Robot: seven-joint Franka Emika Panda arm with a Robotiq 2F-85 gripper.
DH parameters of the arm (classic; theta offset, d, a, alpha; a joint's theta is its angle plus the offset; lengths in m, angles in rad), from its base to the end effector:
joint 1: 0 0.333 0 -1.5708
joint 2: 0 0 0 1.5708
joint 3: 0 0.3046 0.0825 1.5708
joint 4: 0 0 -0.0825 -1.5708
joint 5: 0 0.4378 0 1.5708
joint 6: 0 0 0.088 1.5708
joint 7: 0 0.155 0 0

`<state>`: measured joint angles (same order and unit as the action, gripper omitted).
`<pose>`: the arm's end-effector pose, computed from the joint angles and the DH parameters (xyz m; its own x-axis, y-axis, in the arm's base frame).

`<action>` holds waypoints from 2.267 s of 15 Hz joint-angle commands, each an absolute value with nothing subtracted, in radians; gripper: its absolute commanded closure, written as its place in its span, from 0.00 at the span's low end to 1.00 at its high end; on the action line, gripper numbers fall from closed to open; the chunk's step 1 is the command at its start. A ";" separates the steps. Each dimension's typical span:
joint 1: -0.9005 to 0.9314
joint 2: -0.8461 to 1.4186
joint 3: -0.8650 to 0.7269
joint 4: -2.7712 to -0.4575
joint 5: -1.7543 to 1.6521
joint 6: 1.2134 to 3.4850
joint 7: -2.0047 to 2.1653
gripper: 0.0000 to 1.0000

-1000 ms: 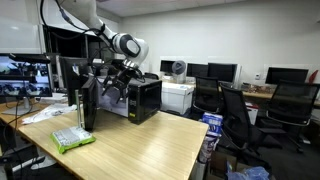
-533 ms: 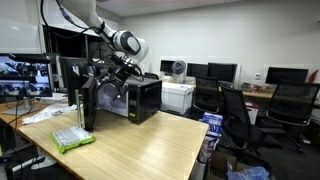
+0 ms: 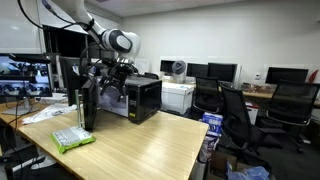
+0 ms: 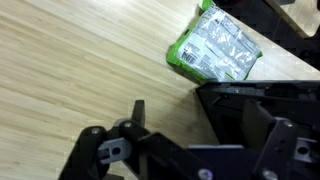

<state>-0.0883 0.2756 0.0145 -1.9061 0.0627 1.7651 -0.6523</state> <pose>0.5852 -0.0347 0.2430 0.7907 0.5401 -0.2883 0.4656 -0.8362 -0.2898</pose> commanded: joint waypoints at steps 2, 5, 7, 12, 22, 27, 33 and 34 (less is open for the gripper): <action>-0.058 0.056 0.002 -2.181 -0.011 1.968 -0.454 0.00; -0.040 -0.054 0.002 -2.315 -0.106 2.062 -0.291 0.00; -0.033 -0.102 0.006 -2.367 -0.153 2.055 -0.217 0.00; -0.022 -0.089 0.000 -2.352 -0.122 2.009 -0.266 0.00; -0.020 -0.311 -0.006 -2.621 -0.076 2.366 -0.073 0.00; 0.001 -0.445 0.000 -2.773 -0.068 2.538 -0.068 0.00; 0.052 -0.444 -0.001 -2.778 -0.027 2.506 -0.085 0.00; 0.062 -0.438 -0.002 -2.777 -0.014 2.506 -0.087 0.00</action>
